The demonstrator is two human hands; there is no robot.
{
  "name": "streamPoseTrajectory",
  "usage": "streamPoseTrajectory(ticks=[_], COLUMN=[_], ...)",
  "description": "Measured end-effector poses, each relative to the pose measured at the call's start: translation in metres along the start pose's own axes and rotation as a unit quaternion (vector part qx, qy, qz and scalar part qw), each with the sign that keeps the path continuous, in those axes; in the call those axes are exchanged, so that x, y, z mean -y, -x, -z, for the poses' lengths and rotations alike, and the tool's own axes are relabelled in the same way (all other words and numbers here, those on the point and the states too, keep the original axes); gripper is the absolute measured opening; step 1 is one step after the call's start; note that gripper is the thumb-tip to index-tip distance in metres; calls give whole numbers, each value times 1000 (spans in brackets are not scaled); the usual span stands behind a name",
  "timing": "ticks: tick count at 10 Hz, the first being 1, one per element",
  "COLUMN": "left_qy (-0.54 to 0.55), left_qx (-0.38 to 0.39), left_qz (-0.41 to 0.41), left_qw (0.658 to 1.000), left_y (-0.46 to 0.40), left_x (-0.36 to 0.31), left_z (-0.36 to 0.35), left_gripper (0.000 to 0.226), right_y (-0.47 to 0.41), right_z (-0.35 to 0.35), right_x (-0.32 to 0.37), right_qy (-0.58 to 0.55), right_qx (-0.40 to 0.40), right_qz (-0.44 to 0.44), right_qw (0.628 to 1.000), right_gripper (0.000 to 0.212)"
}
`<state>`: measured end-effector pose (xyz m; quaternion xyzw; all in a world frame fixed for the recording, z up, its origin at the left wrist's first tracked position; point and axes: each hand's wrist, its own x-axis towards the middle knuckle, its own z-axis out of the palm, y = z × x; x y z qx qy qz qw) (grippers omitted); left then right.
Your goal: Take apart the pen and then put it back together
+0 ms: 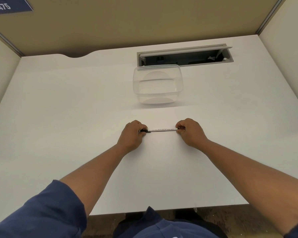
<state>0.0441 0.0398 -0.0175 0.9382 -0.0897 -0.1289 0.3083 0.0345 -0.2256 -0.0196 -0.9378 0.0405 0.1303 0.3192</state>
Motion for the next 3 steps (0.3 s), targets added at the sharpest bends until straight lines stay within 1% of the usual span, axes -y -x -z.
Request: streamPoseTrajectory(ticks=[2,3], left_qy=[-3,-31], left_qx=[15,26], left_qz=[9,11], left_qw=[1000,999], left_y=[-2,-4], left_x=[1,-2], left_z=[1,2], left_gripper=[29,34], right_y=[1,3], right_z=[-2,-4], right_x=[-1,1], right_qy=[-9,13], right_qx=[-2,-32], right_qz=[-1,9], right_qw=[1000,999], right_gripper=[20,27])
